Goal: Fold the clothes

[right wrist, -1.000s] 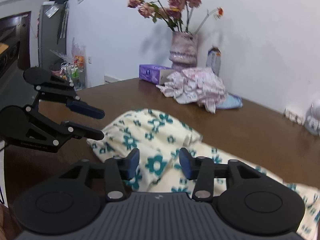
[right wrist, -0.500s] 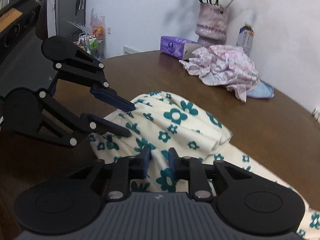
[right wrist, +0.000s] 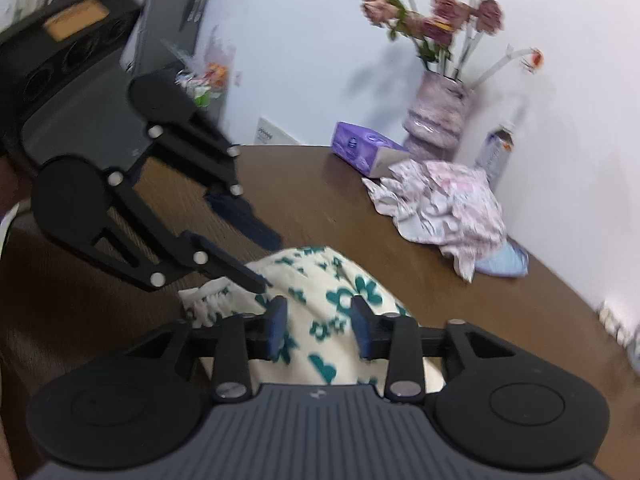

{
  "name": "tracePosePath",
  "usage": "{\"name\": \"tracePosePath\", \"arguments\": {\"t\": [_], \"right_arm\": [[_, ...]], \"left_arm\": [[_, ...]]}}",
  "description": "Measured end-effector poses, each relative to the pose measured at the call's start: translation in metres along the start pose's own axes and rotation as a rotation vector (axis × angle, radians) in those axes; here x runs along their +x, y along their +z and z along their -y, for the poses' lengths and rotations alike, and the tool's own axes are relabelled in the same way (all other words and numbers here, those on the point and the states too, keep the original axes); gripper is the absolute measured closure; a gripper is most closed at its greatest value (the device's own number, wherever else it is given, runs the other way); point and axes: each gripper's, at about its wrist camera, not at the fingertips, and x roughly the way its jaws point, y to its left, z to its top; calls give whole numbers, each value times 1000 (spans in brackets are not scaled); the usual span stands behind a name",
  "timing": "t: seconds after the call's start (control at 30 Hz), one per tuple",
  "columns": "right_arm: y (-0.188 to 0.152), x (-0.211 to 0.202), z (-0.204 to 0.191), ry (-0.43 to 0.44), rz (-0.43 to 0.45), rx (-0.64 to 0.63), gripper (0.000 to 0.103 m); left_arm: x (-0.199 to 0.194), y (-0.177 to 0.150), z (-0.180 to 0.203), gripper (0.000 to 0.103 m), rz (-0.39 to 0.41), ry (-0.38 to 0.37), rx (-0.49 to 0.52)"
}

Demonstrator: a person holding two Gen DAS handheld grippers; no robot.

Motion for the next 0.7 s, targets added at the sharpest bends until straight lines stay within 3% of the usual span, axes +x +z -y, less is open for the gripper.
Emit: {"name": "tracePosePath", "arguments": {"t": [0.17,0.23,0.27,0.4,0.7], "right_arm": [[0,31,11,33,-87,-29,62],[-5,39,14,67,-126,-16,70],[-9,40,14,76,-132,-11,82],[-19,39,15,95,-144,6,97],[-26,32,4,73,-125,-68,98]], "left_arm": [[17,-6,1,79,-34,-64,-2],[16,-10,3,80,-29,-73,-4],[16,-12,3,80,-28,-76,-4],[18,-15,7,81,-30,-81,15],[17,-17,7,80,-12,-71,-2]]}}
